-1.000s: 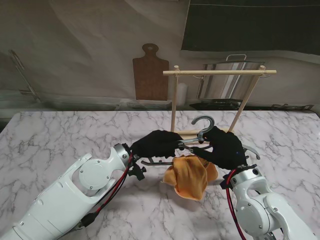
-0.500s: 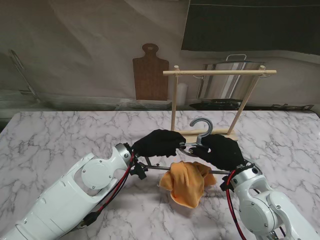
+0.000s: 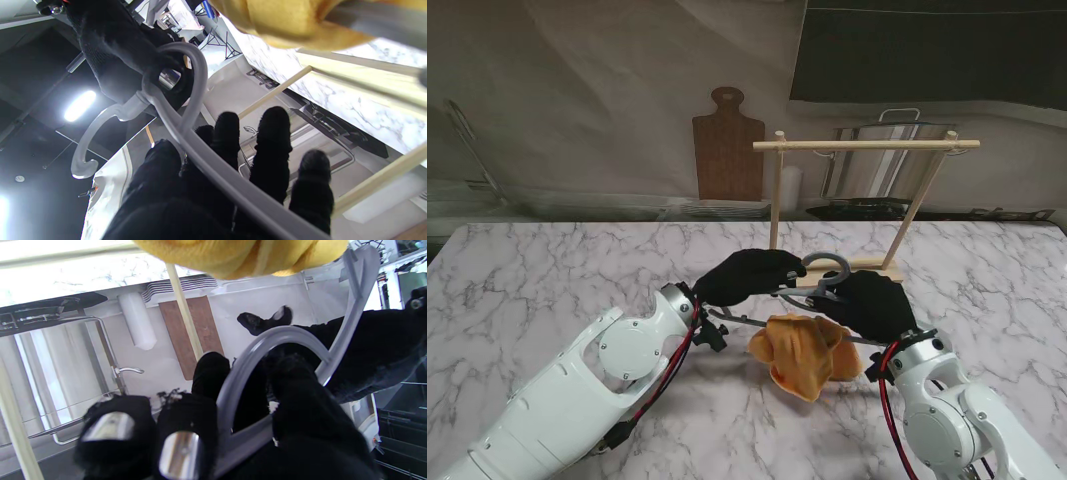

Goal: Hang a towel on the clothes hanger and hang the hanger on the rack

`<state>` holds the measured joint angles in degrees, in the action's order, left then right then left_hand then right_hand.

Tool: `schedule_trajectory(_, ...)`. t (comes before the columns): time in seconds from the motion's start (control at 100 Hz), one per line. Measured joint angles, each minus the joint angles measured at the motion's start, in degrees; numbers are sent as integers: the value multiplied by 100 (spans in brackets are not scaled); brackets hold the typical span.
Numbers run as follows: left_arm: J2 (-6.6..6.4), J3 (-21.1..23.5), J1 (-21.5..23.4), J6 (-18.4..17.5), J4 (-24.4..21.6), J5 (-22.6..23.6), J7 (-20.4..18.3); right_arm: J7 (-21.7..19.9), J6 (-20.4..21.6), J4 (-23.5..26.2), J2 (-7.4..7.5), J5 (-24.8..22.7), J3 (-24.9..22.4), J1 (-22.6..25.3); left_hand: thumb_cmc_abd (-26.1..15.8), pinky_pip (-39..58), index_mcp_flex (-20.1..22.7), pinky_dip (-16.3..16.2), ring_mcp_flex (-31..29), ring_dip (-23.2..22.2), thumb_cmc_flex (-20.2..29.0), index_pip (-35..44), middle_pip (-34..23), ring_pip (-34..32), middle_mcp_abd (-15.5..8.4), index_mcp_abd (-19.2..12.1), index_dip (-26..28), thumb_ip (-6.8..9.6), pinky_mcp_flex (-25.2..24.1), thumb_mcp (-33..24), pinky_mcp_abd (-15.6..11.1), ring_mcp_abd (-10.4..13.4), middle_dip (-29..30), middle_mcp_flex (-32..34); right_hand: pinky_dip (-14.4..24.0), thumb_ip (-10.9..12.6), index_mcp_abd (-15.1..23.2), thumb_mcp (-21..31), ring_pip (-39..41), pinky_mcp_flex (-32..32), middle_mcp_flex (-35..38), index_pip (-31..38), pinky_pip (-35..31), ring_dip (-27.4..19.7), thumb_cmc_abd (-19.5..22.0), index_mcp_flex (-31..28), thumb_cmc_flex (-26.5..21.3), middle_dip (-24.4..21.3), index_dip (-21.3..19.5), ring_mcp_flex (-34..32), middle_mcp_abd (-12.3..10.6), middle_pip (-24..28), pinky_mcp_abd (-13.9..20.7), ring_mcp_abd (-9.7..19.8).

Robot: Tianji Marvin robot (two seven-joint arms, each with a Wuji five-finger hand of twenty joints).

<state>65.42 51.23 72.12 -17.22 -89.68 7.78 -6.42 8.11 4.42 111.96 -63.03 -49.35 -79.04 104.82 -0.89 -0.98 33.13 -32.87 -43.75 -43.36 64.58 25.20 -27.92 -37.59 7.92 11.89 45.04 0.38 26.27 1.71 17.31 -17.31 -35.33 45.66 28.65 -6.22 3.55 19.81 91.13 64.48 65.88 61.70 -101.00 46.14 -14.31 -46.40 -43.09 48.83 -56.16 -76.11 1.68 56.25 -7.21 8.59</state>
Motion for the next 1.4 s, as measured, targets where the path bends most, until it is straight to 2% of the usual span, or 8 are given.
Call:
schedule_trajectory(0.05,5,9,8,-4,0,53,38,7,-111,2,-12,35,9,8,0,8,-25,0,474,378,-109,-250,666,755,121,-14,-76,0,-671,-1,83,-1,505,-490,0,0,-2,53,54,12,11,-4,-58,31,0,-79,0,1,54,-2,-3,0,5,0)
schedule_trajectory(0.16,20,35,32,-22,0,103,143,55,-233,9,-34,72,8,42,1,54,-158,194,1273,982,-188,-543,1445,1686,254,-18,-111,0,-1645,-1,78,-4,1164,-1304,-1,0,-26,81,69,28,37,-78,-106,90,0,-130,0,1,64,-8,-4,0,6,0)
schedule_trajectory(0.32,73,169,136,-26,-30,396,488,178,-389,21,-63,47,-11,97,1,83,-257,430,1775,1465,-252,-780,1834,2251,329,-18,-151,-1,-2176,-1,59,18,1567,-1679,12,0,-27,82,78,55,90,-133,-129,98,0,-185,0,-7,70,-64,-10,0,6,0)
schedule_trajectory(0.51,85,486,401,-6,-360,459,568,240,-596,60,-88,-44,-114,167,1,83,-257,492,1826,1596,-332,-863,1901,2368,341,-18,-188,-2,-2249,-1,282,21,1579,-1679,20,0,-47,82,85,56,92,-137,-138,99,0,-185,-38,-11,115,-65,-10,1,6,0)
schedule_trajectory(0.64,72,715,501,-25,-500,1060,632,336,-677,93,-109,-129,-254,227,1,83,-234,494,1805,1598,-344,-863,1874,2372,340,-18,-189,-2,-2252,-1,296,24,1579,-1423,20,0,-69,82,87,56,92,-179,-138,100,0,-194,-39,-46,115,-65,-12,1,6,0)
schedule_trajectory(0.83,-1,1302,773,-20,-709,1374,565,416,-836,175,-138,-320,-592,326,1,83,-118,494,1635,1598,-407,-858,1776,2342,323,-18,-189,-3,-2244,-1,349,25,1499,-1095,20,0,-69,67,88,56,92,-197,-138,100,0,-202,-42,-81,114,-65,-12,2,6,0)
schedule_trajectory(1.03,-70,1747,1058,-22,-739,1498,573,367,-1042,221,-146,-491,-941,320,1,88,124,188,1401,1508,-422,-850,1604,2198,277,-20,-189,-3,-2103,-1,367,26,1291,-773,20,0,-69,37,85,57,93,-198,-138,100,0,-209,-49,-217,113,-65,-12,2,-15,0)
schedule_trajectory(1.4,-165,2045,1258,48,-411,1620,479,-138,-1610,7,-68,-734,-910,-460,1,88,161,111,1230,1417,-424,-784,1521,2124,274,-23,-189,-3,-2038,-1,411,27,1217,-673,20,0,-137,-80,63,57,211,-341,-139,100,0,-313,-114,-370,110,-79,-12,-101,-141,-74)
